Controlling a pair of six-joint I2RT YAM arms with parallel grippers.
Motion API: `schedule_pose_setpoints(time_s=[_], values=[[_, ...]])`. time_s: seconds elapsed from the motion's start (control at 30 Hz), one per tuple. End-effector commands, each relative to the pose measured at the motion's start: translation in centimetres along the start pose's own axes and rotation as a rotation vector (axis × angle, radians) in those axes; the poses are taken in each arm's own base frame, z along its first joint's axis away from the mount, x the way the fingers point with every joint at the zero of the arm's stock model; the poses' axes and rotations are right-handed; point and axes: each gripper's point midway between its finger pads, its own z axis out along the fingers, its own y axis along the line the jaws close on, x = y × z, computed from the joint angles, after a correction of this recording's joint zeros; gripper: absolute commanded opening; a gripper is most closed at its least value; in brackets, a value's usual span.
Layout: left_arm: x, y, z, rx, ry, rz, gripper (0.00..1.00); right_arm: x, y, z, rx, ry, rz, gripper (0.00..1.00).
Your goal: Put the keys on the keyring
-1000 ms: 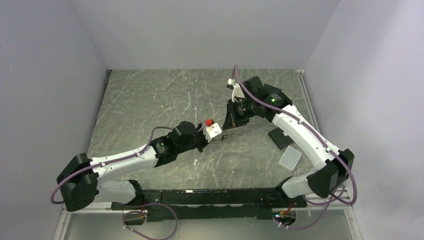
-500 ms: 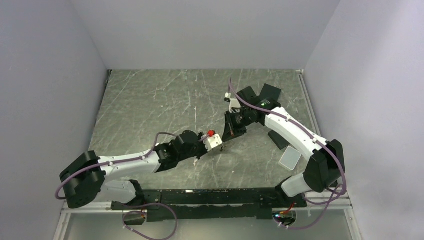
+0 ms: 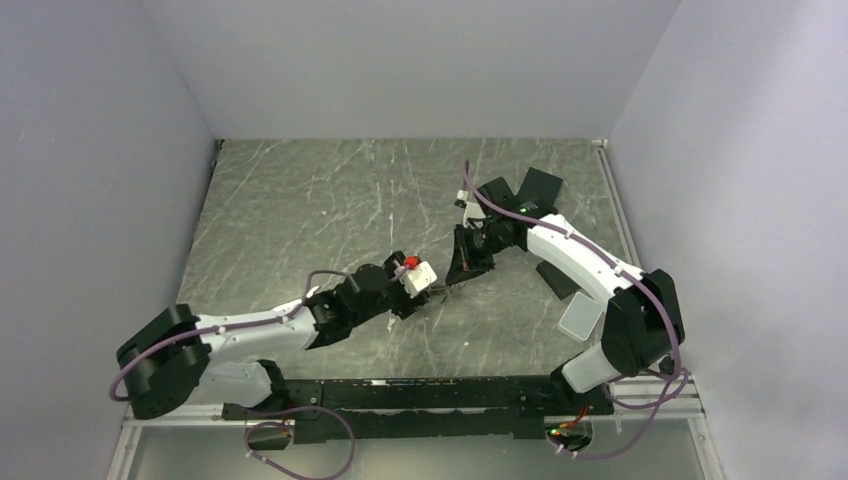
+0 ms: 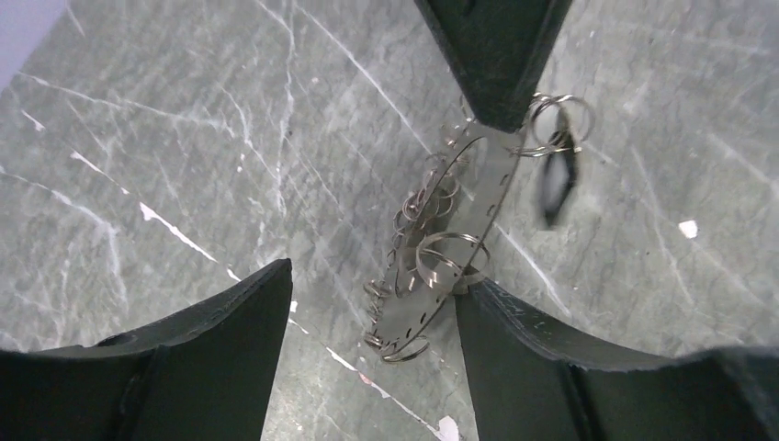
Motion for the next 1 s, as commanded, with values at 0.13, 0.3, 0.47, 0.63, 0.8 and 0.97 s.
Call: schedule_pose_setpoints(time_s=[0.13, 0.3, 0.47, 0.63, 0.8, 0.97], values=[[-7.6, 0.4, -4.8, 0.057, -0.181, -0.114, 0.68, -3.2, 1.3, -1.5, -0.032, -0.132, 0.019, 0.0], [-10.0, -2.4, -7.9, 0.253, -0.221, -0.166, 0.65, -3.7, 1.5, -1.9, -0.051, -0.145, 0.047, 0.0], [-8.8, -6.3, -8.3, 0.441, -0.226, -0.278, 0.65, -4.4, 1.7, -2.6, -0.053, -0.168, 0.075, 0.0], [-7.5, -8.6, -7.1, 0.532, -0.205, -0.431, 0.64, -4.7, 2.5, -3.3, -0.076, -0.179, 0.107, 0.0], [-5.8, -8.2, -4.1, 0.454, -0.192, -0.489, 0.65, -5.2, 3.5, -4.7, -0.111, -0.196, 0.133, 0.0], [-6.2, -6.4, -2.9, 0.345, -0.349, -0.449, 0.76, -5.2, 4.2, -5.7, -0.128, -0.206, 0.145, 0.0]])
